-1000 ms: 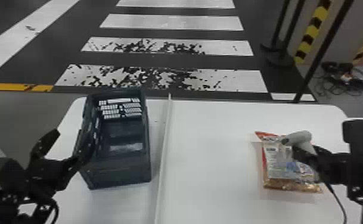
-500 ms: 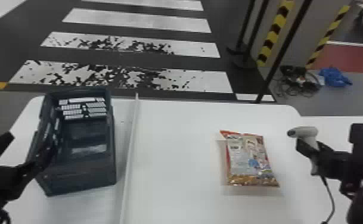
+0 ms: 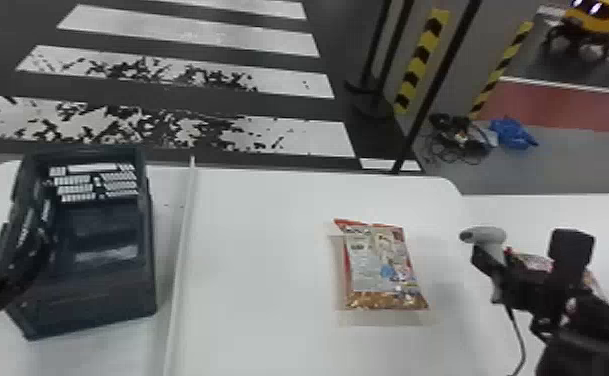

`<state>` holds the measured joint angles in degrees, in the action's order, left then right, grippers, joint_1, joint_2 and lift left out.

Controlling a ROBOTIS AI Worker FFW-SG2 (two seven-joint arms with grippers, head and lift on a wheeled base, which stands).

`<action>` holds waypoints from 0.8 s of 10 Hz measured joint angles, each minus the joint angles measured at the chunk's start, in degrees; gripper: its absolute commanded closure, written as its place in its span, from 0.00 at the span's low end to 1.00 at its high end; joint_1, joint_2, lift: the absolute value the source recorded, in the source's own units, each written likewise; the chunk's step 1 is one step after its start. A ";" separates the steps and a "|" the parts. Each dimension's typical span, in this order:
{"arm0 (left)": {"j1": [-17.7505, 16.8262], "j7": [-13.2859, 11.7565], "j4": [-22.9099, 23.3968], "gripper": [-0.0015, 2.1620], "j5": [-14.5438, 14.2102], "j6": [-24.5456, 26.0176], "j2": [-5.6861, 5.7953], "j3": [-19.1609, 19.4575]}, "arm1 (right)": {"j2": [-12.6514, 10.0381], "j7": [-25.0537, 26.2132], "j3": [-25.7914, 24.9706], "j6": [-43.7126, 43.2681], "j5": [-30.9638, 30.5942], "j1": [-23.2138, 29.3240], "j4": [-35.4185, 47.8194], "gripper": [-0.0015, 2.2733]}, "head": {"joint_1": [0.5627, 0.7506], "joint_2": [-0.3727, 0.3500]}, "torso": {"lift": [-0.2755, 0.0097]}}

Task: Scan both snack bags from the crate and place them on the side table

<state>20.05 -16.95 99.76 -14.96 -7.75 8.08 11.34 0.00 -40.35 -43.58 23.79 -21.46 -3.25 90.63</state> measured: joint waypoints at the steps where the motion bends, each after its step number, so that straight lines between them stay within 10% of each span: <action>1: -0.03 0.00 0.00 0.07 0.02 0.02 0.00 -0.04 | 0.00 0.22 -0.77 -0.77 0.01 -0.68 -1.94 0.98 | 0.70 0.18 | 0.62; 8: -0.09 -0.01 -0.34 0.07 -0.06 -0.02 0.01 -0.09 | 0.00 1.68 -1.15 -3.36 -0.12 -1.92 -10.10 0.98 | 0.70 0.20 | 0.62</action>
<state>19.95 -16.96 99.42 -15.03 -7.77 8.09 11.25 0.00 -38.67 -44.73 20.43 -21.58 -5.17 80.52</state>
